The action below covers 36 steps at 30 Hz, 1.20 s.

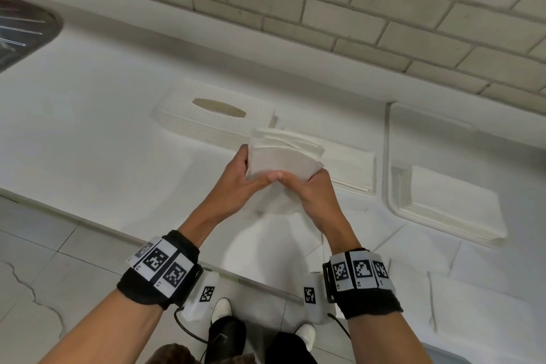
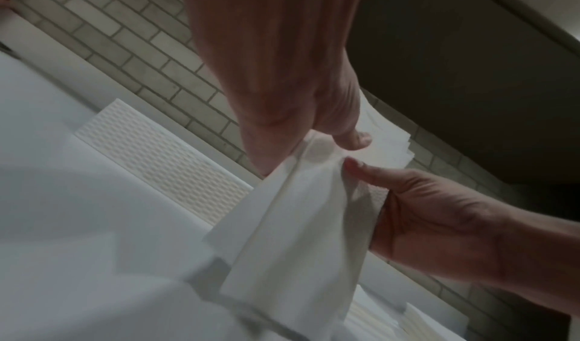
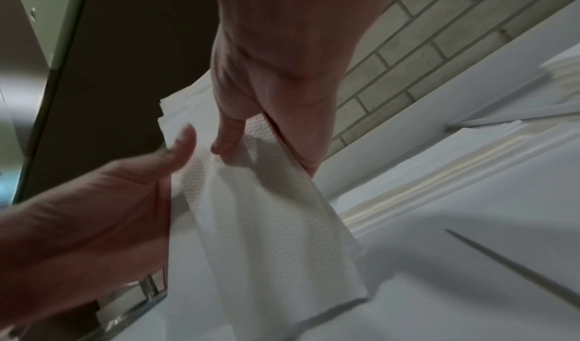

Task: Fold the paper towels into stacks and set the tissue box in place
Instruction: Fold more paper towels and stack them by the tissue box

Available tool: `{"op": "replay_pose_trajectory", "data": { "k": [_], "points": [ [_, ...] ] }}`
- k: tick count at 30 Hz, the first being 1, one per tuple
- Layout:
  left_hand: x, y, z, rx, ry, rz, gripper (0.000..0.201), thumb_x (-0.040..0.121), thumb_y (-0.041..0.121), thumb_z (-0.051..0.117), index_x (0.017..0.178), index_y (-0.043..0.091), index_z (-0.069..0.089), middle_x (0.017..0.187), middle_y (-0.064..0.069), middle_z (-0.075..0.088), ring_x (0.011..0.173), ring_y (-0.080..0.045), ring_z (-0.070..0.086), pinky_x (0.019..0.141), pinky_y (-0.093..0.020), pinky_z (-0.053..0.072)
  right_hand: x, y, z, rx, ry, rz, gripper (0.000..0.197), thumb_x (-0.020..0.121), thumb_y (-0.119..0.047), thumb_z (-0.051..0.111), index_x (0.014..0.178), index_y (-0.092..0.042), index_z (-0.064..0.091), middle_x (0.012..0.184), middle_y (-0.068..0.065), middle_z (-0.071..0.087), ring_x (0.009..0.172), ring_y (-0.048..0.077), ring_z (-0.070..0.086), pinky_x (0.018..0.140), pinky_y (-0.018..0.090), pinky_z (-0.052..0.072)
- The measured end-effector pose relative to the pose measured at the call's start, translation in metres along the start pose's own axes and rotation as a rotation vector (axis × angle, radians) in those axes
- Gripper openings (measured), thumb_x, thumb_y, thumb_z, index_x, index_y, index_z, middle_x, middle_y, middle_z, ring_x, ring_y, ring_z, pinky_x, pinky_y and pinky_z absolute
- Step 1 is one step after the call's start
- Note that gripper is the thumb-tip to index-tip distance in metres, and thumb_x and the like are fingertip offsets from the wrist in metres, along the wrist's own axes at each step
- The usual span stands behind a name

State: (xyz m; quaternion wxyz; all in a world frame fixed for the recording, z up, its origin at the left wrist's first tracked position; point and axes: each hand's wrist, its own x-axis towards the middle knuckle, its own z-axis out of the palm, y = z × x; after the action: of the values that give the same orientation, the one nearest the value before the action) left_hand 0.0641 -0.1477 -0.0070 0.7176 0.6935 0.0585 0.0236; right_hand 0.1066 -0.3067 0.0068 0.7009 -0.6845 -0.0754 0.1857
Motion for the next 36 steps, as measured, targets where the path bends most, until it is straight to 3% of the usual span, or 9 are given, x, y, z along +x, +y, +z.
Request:
{"op": "replay_pose_trajectory", "data": {
  "k": [3,5,11,17,20,24,28,32,36],
  "points": [
    [0.0,0.003,0.001,0.033,0.009,0.023,0.048,0.086,0.021,0.07,0.129,0.015,0.048,0.121,-0.004,0.062,0.11,-0.01,0.063,0.088,-0.024,0.053,-0.001,-0.006,-0.001,0.047,0.024,-0.057,0.023,0.084,-0.01,0.073,0.107,-0.013,0.07,0.096,0.003,0.076,0.091,0.016,0.073,0.074,0.025,0.057],
    [0.001,0.004,0.003,0.045,0.051,0.067,0.043,0.088,0.016,0.067,0.127,0.012,0.049,0.118,-0.004,0.063,0.107,-0.009,0.063,0.086,-0.021,0.052,0.001,-0.007,-0.003,0.053,0.003,-0.081,0.02,0.084,-0.006,0.072,0.102,-0.015,0.071,0.091,-0.003,0.077,0.089,0.011,0.073,0.072,0.019,0.055],
    [-0.002,-0.022,-0.006,0.086,0.009,-0.018,0.062,0.083,0.027,0.073,0.135,0.018,0.04,0.126,0.001,0.059,0.114,-0.004,0.059,0.087,-0.017,0.05,-0.001,0.012,-0.007,-0.039,-0.044,0.022,0.032,0.08,-0.009,0.076,0.111,-0.004,0.068,0.102,0.005,0.076,0.097,0.016,0.072,0.081,0.024,0.055],
    [-0.002,-0.017,-0.004,0.126,-0.104,-0.063,0.057,0.09,0.028,0.063,0.135,0.027,0.029,0.128,0.014,0.049,0.111,0.015,0.053,0.085,-0.008,0.046,0.003,0.008,-0.001,-0.025,-0.01,0.057,0.024,0.081,-0.012,0.076,0.104,-0.016,0.071,0.101,0.005,0.076,0.095,0.018,0.072,0.081,0.03,0.058],
    [0.002,-0.003,-0.011,0.179,-0.169,-0.011,0.046,0.093,0.021,0.06,0.136,0.022,0.043,0.126,0.009,0.06,0.113,0.001,0.06,0.09,-0.017,0.049,0.002,-0.01,-0.007,-0.011,0.009,0.007,0.021,0.081,-0.012,0.075,0.101,-0.014,0.072,0.097,0.005,0.076,0.089,0.017,0.073,0.077,0.029,0.057],
    [0.011,0.01,-0.02,0.328,-0.134,-0.002,0.033,0.086,0.023,0.071,0.117,0.014,0.062,0.111,-0.002,0.07,0.103,-0.016,0.067,0.092,-0.042,0.053,0.004,-0.042,-0.024,-0.142,-0.075,-0.09,0.016,0.081,-0.013,0.075,0.097,-0.012,0.074,0.087,-0.001,0.074,0.077,0.011,0.069,0.068,0.021,0.053],
    [0.015,0.017,-0.017,0.436,-0.19,-0.033,0.022,0.08,0.025,0.076,0.097,0.014,0.067,0.096,-0.004,0.072,0.089,-0.021,0.069,0.084,-0.043,0.055,0.008,-0.043,-0.03,-0.367,-0.14,0.001,0.012,0.08,-0.019,0.077,0.089,-0.011,0.075,0.082,0.006,0.074,0.073,0.015,0.07,0.07,0.029,0.053],
    [0.014,0.016,-0.04,0.249,-0.18,-0.17,0.032,0.069,0.02,0.085,0.097,0.013,0.071,0.098,-0.008,0.074,0.091,-0.026,0.071,0.082,-0.038,0.055,0.007,-0.027,-0.046,-0.233,0.039,0.045,0.009,0.082,-0.022,0.075,0.089,-0.016,0.074,0.085,0.0,0.076,0.079,0.015,0.072,0.074,0.031,0.054],
    [0.005,-0.002,-0.059,-0.222,-0.111,-0.213,0.064,0.048,0.028,0.093,0.108,0.014,0.072,0.11,-0.011,0.073,0.1,-0.025,0.07,0.08,-0.029,0.056,0.002,-0.011,-0.055,0.143,0.159,0.108,0.013,0.086,-0.016,0.07,0.099,-0.016,0.07,0.1,0.005,0.076,0.097,0.024,0.072,0.086,0.038,0.057]
  ]
}}
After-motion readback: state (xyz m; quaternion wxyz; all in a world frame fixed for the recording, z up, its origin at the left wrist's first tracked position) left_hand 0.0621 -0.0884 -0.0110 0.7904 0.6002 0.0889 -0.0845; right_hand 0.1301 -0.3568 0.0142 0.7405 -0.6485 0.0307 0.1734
